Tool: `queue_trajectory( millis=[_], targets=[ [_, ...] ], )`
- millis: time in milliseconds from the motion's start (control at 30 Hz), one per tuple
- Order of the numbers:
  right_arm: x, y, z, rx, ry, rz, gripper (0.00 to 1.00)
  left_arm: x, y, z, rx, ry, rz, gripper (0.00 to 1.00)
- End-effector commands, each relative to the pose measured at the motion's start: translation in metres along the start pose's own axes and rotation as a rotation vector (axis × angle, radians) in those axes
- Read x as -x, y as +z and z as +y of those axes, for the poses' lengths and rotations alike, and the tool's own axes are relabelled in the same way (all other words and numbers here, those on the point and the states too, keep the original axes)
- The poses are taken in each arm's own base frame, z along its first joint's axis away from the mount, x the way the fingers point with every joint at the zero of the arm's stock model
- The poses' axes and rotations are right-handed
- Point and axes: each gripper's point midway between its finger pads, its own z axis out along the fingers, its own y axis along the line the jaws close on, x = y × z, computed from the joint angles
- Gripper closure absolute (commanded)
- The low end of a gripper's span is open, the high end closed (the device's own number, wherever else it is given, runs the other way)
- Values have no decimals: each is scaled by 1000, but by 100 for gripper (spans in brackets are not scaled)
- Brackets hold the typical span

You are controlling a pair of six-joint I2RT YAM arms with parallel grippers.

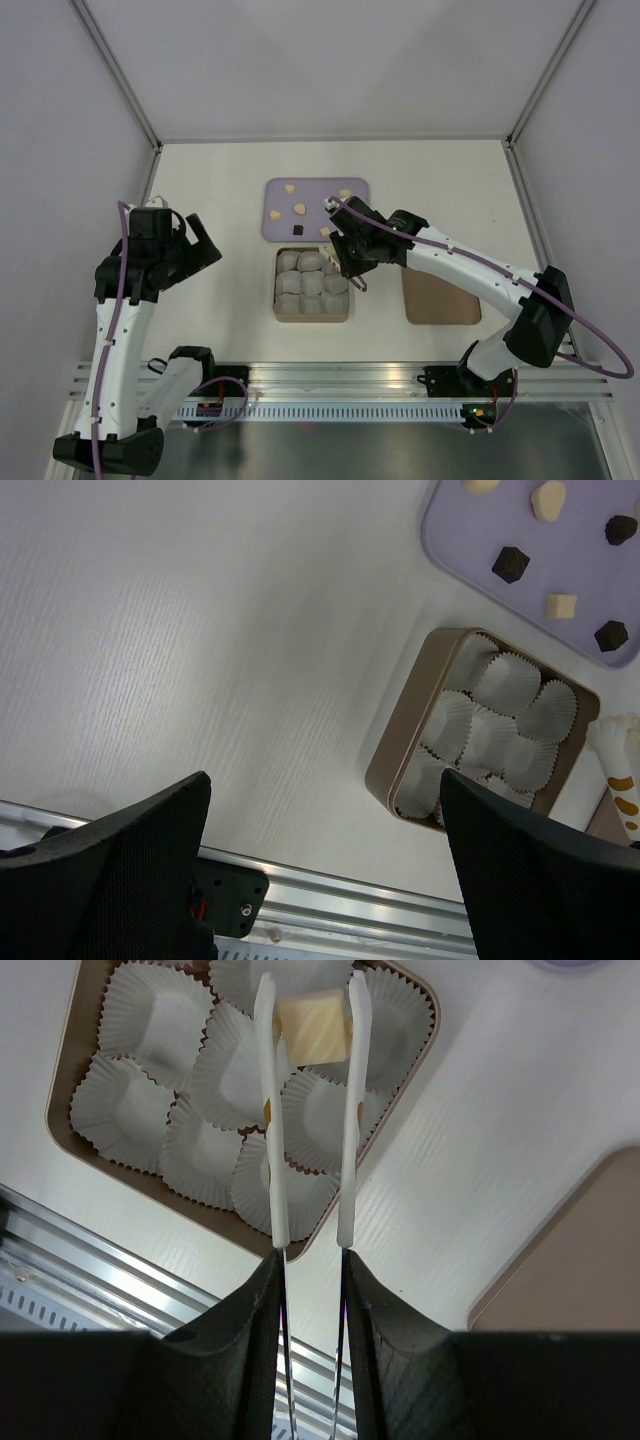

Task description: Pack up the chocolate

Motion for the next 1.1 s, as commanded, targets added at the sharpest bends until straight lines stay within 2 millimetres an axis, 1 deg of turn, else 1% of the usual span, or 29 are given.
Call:
queue_trajectory(
  millis=[0,133,333,400,667,1067],
  targets=[
    [3,9,2,-29,49,-21,89,3,-3,-8,-43,-32,-18,0],
    [-2,18,1,-57,40,-2,90,3,-4,-8,-44,-26,-23,0],
    [-9,27,-2,-88,40,13,90,2,-7,-6,-46,-13,-27,0],
    [-7,31,-4,-111,54,9,90,1,-6,-5,-41,-12,-23,0],
    [-3,39,-1,-121,69,-6,90,1,-8,-4,-42,-11,-28,1],
    [-15,45,-2,-172,126,1,90,-3,-10,0,-31,5,-26,0]
  ],
)
